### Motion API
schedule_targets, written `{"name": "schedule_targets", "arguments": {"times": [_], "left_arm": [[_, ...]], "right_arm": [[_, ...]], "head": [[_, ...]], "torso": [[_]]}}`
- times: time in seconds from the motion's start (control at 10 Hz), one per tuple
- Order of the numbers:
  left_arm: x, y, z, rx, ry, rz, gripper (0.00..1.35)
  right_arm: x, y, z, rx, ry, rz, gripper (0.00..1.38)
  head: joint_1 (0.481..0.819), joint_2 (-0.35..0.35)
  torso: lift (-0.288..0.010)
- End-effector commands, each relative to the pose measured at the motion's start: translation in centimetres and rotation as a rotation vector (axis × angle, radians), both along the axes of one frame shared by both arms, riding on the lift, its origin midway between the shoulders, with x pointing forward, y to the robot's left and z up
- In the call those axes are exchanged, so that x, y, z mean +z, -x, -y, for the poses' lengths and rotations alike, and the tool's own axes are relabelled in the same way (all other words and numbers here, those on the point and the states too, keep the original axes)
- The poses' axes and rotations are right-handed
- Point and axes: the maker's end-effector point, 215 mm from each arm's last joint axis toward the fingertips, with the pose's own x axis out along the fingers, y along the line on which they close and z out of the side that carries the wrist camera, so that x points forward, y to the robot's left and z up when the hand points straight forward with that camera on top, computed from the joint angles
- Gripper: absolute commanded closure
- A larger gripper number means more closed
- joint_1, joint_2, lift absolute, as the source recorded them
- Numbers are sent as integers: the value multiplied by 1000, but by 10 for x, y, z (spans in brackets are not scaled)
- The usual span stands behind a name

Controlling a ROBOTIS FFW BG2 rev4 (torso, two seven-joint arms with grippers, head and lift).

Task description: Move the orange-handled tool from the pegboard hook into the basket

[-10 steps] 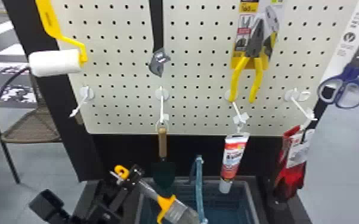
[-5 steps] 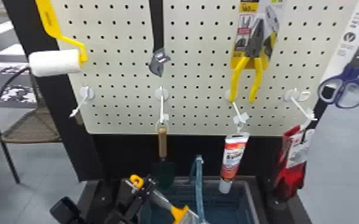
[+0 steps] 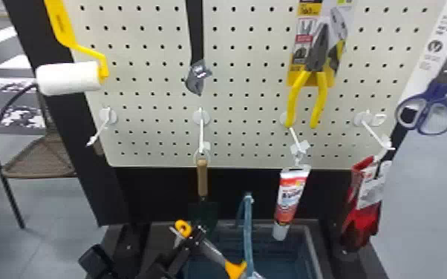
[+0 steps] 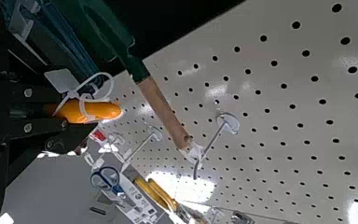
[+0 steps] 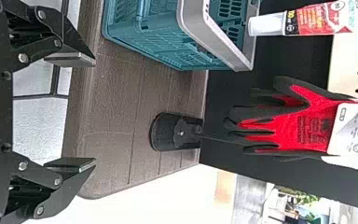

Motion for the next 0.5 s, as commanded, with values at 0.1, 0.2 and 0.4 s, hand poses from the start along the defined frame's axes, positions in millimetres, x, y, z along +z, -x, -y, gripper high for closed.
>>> {"name": "schedule_targets", "arguments": {"times": [0.1,0.2,0.4], "left_arm": [[-6,4,4,-32,-3,-22,547],[-6,4,0,-30,-9,-19,214],[-3,3,-3,-30,-18,-9,131]], "right_arm": [[-1,1,0,-4,-4,-3,501],[-1,1,0,-5,-5,-3,501],[-1,1,0,-5,-5,-3,501]], "head": [[549,0],[549,0],[549,0]], "torso": [[-100],[-100],[-100]]}}
